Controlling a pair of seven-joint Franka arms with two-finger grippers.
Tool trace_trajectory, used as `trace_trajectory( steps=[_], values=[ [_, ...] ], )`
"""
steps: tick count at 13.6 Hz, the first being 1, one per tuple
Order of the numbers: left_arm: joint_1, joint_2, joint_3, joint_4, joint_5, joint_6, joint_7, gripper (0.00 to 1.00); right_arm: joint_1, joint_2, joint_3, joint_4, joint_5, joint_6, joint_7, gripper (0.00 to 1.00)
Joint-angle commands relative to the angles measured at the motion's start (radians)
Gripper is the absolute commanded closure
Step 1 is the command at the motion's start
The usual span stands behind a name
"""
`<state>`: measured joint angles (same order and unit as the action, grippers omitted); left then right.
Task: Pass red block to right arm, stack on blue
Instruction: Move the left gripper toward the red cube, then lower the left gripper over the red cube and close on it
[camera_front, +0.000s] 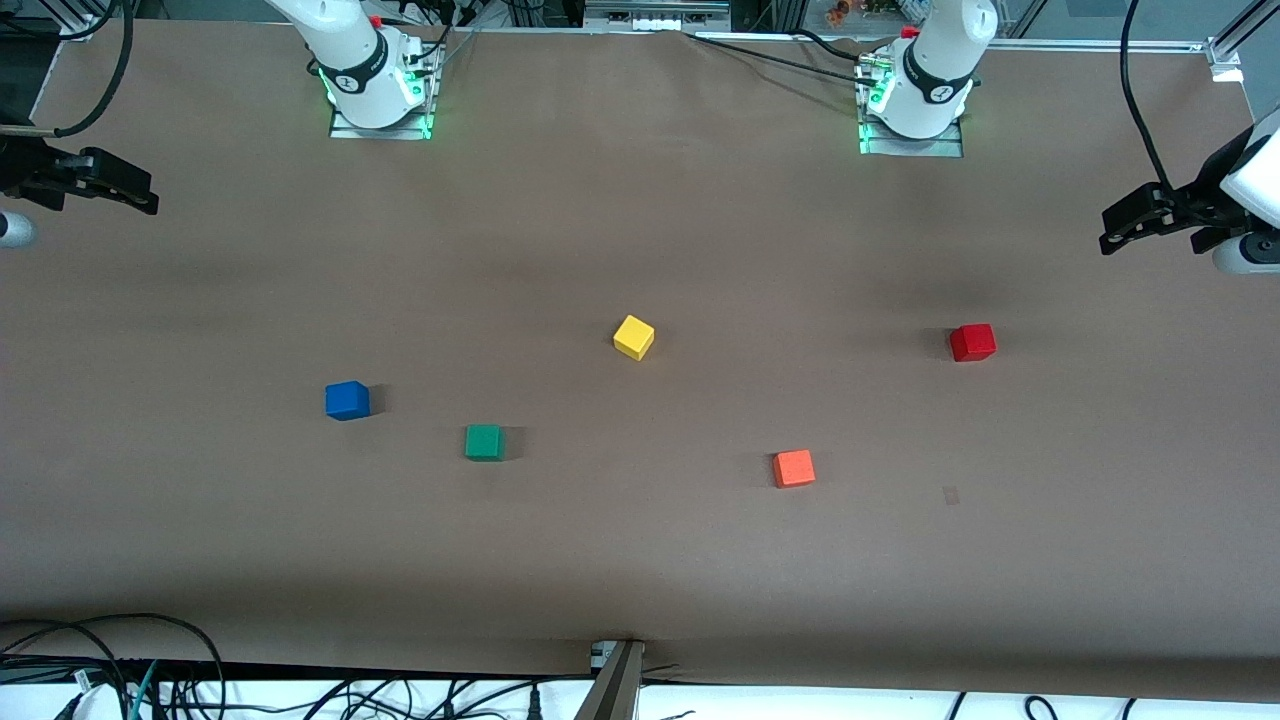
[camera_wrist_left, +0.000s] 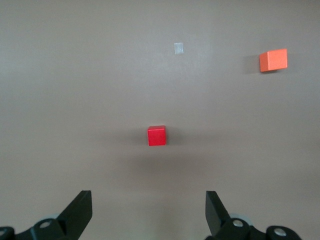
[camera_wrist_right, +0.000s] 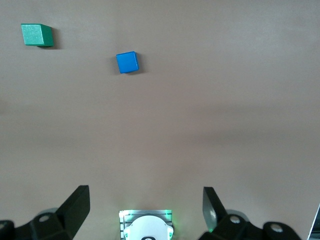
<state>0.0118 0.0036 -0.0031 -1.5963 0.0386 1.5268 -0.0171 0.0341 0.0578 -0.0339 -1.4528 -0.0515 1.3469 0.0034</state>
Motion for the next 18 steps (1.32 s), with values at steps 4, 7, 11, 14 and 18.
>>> trace_trajectory(
  steps=[4,7,11,14,18],
  values=[
    [0.005,0.104,0.014,0.056,0.017,-0.031,-0.011,0.0,-0.011,0.007,0.011,0.02,-0.007,-0.014,-0.008,0.0],
    [0.016,0.153,0.012,0.065,-0.002,-0.023,-0.011,0.0,-0.013,0.007,0.011,0.02,-0.007,-0.014,-0.008,0.0],
    [0.017,0.269,0.012,0.182,0.006,-0.024,0.023,0.0,-0.013,0.007,0.011,0.02,-0.007,-0.014,-0.008,0.0],
    [0.025,0.3,0.012,0.083,0.009,0.111,0.025,0.0,-0.013,0.007,0.011,0.02,-0.007,-0.014,-0.009,0.0],
    [0.049,0.296,0.012,-0.117,0.01,0.32,0.025,0.0,-0.013,0.007,0.011,0.02,-0.007,-0.014,-0.008,0.0]
  ],
)
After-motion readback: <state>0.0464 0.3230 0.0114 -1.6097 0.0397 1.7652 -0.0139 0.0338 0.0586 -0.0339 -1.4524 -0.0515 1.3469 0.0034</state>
